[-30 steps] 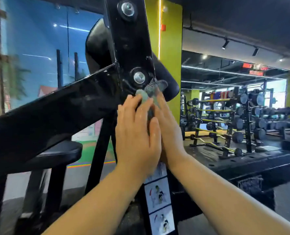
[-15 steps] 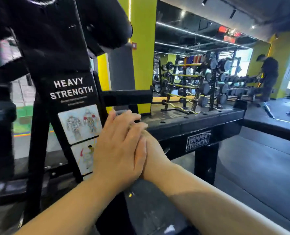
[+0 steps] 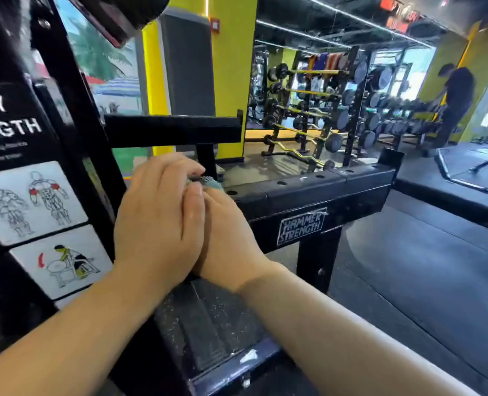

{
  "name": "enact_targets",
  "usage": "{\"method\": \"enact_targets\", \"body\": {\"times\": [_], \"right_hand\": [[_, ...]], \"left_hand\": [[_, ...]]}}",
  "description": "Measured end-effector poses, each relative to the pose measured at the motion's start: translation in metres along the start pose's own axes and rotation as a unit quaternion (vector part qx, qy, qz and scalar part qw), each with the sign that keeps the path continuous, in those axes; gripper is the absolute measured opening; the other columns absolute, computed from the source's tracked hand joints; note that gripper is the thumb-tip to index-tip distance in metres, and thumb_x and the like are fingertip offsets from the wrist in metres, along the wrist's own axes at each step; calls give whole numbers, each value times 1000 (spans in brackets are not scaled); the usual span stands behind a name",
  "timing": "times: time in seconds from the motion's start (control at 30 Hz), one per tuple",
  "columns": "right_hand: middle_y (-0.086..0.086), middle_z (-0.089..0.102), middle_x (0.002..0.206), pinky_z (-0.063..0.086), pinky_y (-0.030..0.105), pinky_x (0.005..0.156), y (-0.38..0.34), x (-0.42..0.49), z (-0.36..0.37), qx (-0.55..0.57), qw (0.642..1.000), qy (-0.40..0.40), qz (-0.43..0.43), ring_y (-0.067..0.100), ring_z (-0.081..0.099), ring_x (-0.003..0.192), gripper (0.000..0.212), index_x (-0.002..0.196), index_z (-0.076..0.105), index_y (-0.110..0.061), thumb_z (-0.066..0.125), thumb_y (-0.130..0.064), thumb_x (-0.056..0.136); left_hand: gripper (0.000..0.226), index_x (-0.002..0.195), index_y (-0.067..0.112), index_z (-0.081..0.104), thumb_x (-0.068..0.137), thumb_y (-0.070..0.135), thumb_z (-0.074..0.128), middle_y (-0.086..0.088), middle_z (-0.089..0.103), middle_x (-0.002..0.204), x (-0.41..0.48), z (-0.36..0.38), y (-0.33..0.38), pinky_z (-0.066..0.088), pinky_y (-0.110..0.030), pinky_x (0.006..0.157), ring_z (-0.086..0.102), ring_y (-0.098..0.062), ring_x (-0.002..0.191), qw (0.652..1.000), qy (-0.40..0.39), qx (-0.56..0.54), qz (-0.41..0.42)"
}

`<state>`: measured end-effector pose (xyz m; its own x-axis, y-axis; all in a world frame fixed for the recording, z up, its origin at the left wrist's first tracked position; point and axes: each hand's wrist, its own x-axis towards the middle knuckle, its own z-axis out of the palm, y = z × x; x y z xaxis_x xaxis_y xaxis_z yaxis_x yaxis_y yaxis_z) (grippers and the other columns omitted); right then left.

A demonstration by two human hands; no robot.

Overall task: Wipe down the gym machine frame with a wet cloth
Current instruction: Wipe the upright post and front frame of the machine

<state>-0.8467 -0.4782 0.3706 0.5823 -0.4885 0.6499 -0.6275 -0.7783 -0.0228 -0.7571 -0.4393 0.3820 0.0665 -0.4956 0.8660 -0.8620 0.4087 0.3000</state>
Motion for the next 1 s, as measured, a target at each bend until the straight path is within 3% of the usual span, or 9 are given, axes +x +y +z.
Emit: {"method": "enact_targets", "body": {"times": [0.13, 0.3, 0.47, 0.57, 0.63, 0.7, 0.8, 0.87, 1.0], "right_hand": [[18, 67, 100, 55, 44, 77, 38, -13, -34, 58, 995, -71, -37, 38, 64, 88, 36, 101, 68, 3, 49, -7, 71], [9, 70, 102, 50, 32, 82, 94, -23, -68, 37, 994, -55, 92, 31, 64, 95, 36, 103, 71, -5, 56, -11, 70], [11, 66, 102, 45, 36, 79, 31, 7, -31, 79, 994, -73, 2, 30, 58, 98, 30, 110, 65, -8, 59, -15, 82], [12, 65, 109, 43, 33, 73, 50, 3, -37, 70, 993, -83, -40, 31, 59, 100, 32, 114, 64, -5, 57, -14, 85], [5, 59, 127, 42, 32, 86, 85, -7, -52, 54, 990, -129, -34, 25, 54, 115, 35, 124, 60, -10, 53, -16, 91], [3, 59, 128, 44, 35, 93, 134, -17, -70, 43, 989, -141, 26, 23, 55, 115, 33, 127, 58, -16, 53, -22, 95], [5, 61, 99, 43, 34, 74, 182, -23, -93, -36, 977, -146, 151, 28, 59, 99, 26, 100, 59, -12, 47, -35, 97], [4, 58, 91, 37, 32, 68, 164, -14, -83, -44, 974, -148, 168, 27, 58, 95, 29, 91, 55, -13, 42, -38, 99], [5, 60, 118, 43, 29, 87, 102, -7, -51, -30, 990, -128, 47, 22, 55, 111, 26, 119, 56, -11, 46, -16, 95]], "left_hand": [[37, 107, 5, 59, 92, 24, 31, -8, 58, 106, 8, 3, 2, 33, -26, 89, 52, -27, 100, 998, -41, 3, -41], [42, 121, 7, 52, 89, 25, 30, 0, 51, 101, 12, -1, 5, 26, -21, 76, 46, -18, 96, 984, -81, 15, -157], [46, 122, 9, 52, 88, 30, 28, -1, 55, 114, 20, 10, 19, 28, -19, 80, 50, -19, 107, 976, -34, 1, -214], [44, 119, 9, 55, 89, 29, 29, -4, 57, 116, 25, 26, 35, 31, -22, 86, 50, -20, 109, 978, -38, 3, -206], [43, 114, 9, 58, 90, 30, 29, -5, 58, 111, 25, 39, 43, 32, -24, 85, 51, -22, 105, 980, -76, 25, -182], [48, 117, 13, 57, 90, 35, 25, -3, 57, 111, 24, 50, 49, 33, -26, 84, 50, -21, 105, 974, -143, 66, -166], [53, 127, 16, 52, 91, 38, 19, 0, 56, 120, 28, 63, 58, 36, -31, 90, 48, -19, 111, 961, -199, 107, -159], [46, 129, 14, 50, 96, 35, 24, -3, 54, 124, 32, 69, 61, 37, -34, 91, 47, -21, 114, 960, -182, 103, -184], [51, 121, 9, 54, 89, 36, 24, -7, 55, 121, 38, 80, 74, 32, -28, 88, 48, -24, 113, 978, -93, 57, -176]]}}
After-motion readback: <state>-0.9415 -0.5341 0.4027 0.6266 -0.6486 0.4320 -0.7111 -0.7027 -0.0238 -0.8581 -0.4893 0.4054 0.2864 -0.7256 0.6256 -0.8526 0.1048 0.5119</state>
